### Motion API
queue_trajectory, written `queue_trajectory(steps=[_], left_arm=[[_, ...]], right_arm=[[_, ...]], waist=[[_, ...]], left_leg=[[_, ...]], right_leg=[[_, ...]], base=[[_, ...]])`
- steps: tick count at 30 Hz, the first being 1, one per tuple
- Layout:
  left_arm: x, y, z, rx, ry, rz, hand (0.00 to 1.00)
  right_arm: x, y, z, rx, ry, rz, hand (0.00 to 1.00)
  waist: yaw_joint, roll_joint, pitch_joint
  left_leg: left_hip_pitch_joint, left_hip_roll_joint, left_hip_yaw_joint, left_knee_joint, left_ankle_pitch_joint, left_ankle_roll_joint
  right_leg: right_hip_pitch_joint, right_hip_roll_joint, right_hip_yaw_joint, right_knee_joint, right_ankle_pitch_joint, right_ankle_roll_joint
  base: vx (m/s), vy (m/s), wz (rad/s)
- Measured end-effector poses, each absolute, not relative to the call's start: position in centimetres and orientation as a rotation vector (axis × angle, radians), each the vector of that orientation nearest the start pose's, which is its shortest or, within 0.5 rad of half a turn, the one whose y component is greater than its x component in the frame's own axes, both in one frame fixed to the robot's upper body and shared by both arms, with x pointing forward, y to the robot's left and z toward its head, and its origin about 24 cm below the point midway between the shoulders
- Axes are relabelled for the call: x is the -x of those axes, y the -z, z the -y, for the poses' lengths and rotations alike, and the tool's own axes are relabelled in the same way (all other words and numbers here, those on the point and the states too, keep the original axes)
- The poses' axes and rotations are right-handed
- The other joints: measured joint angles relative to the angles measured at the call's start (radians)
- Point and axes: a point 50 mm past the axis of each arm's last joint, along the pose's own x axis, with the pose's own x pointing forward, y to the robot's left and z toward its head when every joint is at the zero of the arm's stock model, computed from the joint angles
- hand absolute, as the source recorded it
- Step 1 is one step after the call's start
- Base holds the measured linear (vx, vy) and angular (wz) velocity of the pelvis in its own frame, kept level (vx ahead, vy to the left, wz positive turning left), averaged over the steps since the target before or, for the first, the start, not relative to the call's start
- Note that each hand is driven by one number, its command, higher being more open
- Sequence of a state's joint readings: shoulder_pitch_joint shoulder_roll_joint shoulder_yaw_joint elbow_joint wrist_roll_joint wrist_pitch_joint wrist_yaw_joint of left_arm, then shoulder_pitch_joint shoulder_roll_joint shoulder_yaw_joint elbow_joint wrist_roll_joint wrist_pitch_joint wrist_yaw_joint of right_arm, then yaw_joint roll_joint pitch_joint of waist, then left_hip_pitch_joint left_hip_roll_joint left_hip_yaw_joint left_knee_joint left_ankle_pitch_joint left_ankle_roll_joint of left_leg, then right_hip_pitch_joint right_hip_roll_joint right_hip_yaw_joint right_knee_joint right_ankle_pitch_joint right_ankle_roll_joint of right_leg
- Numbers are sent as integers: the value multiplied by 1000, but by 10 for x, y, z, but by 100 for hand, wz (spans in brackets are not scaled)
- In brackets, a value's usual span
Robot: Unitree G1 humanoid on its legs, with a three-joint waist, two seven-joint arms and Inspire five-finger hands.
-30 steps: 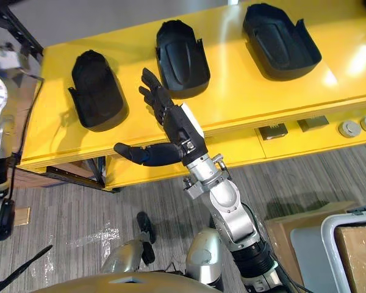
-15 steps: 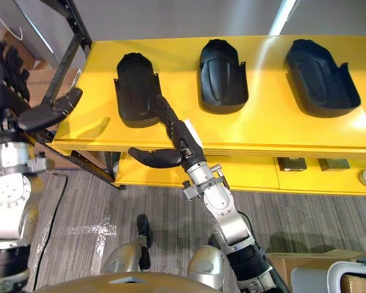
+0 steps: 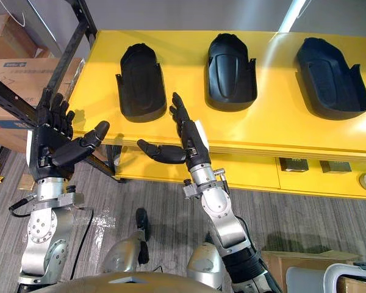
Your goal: Walk over and take three plastic housings, then place them on the shelf
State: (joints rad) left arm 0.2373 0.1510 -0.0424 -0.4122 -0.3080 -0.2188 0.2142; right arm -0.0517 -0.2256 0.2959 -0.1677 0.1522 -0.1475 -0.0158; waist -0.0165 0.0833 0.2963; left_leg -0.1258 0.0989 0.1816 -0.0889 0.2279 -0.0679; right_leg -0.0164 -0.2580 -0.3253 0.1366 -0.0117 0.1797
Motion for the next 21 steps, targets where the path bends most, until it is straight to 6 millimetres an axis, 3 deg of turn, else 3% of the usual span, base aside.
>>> queue_trajectory(steps=[6,13,21], left_arm=[[-201,-96,-169,222,-134,325,100],[-213,-79,-159,118,-151,249,100],[-223,-76,-149,-9,-146,242,100]], right_arm=[[-245,-98,104,-26,-415,322,100],[-239,-97,85,-61,-532,316,100],[-242,-102,80,-58,-530,336,100]], waist=[[13,-7,4],[11,-13,8],[12,-13,8]], left_leg=[[1,0,-1,1,3,-1],[15,0,-3,0,-1,-5],[24,1,3,0,0,-4]], right_leg=[[3,0,-1,1,3,-4],[17,1,-2,2,-2,-11],[19,0,3,3,-2,-11]], base=[[20,-18,0],[-9,-4,0],[-9,-10,-2]])
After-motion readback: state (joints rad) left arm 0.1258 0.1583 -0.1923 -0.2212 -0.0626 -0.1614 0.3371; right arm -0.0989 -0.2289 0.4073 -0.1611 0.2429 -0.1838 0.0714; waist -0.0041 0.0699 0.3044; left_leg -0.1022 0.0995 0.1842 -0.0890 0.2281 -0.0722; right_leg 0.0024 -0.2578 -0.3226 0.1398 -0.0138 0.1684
